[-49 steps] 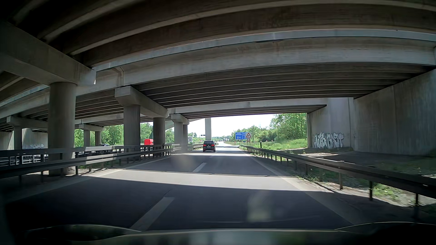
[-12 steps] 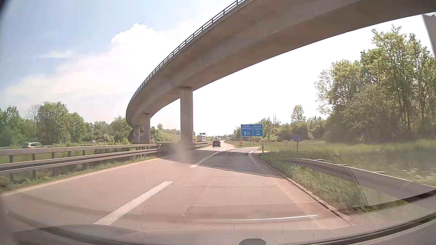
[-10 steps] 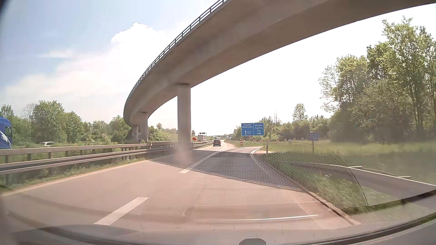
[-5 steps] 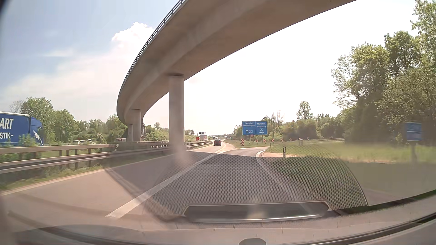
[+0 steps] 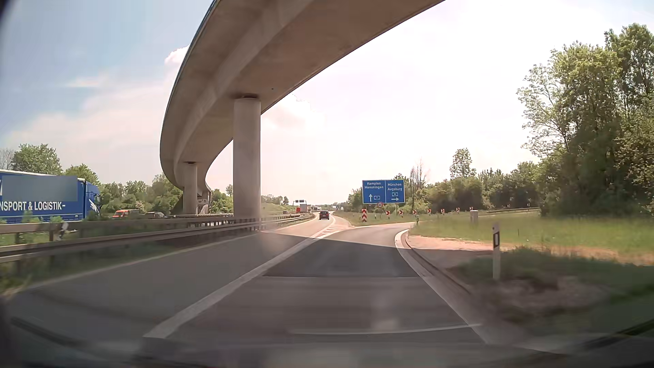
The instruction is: Follow the waypoints while adhering to traffic rules and regulations
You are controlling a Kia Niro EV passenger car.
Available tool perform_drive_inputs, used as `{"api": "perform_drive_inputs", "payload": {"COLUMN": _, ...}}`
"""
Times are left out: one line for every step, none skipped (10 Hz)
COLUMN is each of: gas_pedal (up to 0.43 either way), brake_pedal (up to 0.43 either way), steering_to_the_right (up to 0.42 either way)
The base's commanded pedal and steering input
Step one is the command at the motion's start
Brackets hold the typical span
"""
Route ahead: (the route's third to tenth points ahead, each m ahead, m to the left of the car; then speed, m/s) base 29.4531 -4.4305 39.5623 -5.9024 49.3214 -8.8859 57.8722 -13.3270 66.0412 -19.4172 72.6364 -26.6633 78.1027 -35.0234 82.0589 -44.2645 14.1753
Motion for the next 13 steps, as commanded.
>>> {"api": "perform_drive_inputs", "payload": {"gas_pedal": 0.0, "brake_pedal": 0.0, "steering_to_the_right": 0.008}}
{"api": "perform_drive_inputs", "payload": {"gas_pedal": 0.0, "brake_pedal": 0.0, "steering_to_the_right": 0.01}}
{"api": "perform_drive_inputs", "payload": {"gas_pedal": 0.0, "brake_pedal": 0.0, "steering_to_the_right": 0.014}}
{"api": "perform_drive_inputs", "payload": {"gas_pedal": 0.0, "brake_pedal": 0.0, "steering_to_the_right": 0.017}}
{"api": "perform_drive_inputs", "payload": {"gas_pedal": 0.0, "brake_pedal": 0.0, "steering_to_the_right": 0.019}}
{"api": "perform_drive_inputs", "payload": {"gas_pedal": 0.0, "brake_pedal": 0.0, "steering_to_the_right": 0.019}}
{"api": "perform_drive_inputs", "payload": {"gas_pedal": 0.0, "brake_pedal": 0.0, "steering_to_the_right": 0.019}}
{"api": "perform_drive_inputs", "payload": {"gas_pedal": 0.0, "brake_pedal": 0.0, "steering_to_the_right": 0.019}}
{"api": "perform_drive_inputs", "payload": {"gas_pedal": 0.0, "brake_pedal": 0.0, "steering_to_the_right": 0.021}}
{"api": "perform_drive_inputs", "payload": {"gas_pedal": 0.0, "brake_pedal": 0.0, "steering_to_the_right": 0.025}}
{"api": "perform_drive_inputs", "payload": {"gas_pedal": 0.0, "brake_pedal": 0.0, "steering_to_the_right": 0.031}}
{"api": "perform_drive_inputs", "payload": {"gas_pedal": 0.0, "brake_pedal": 0.0, "steering_to_the_right": 0.037}}
{"api": "perform_drive_inputs", "payload": {"gas_pedal": 0.0, "brake_pedal": 0.0, "steering_to_the_right": 0.042}}
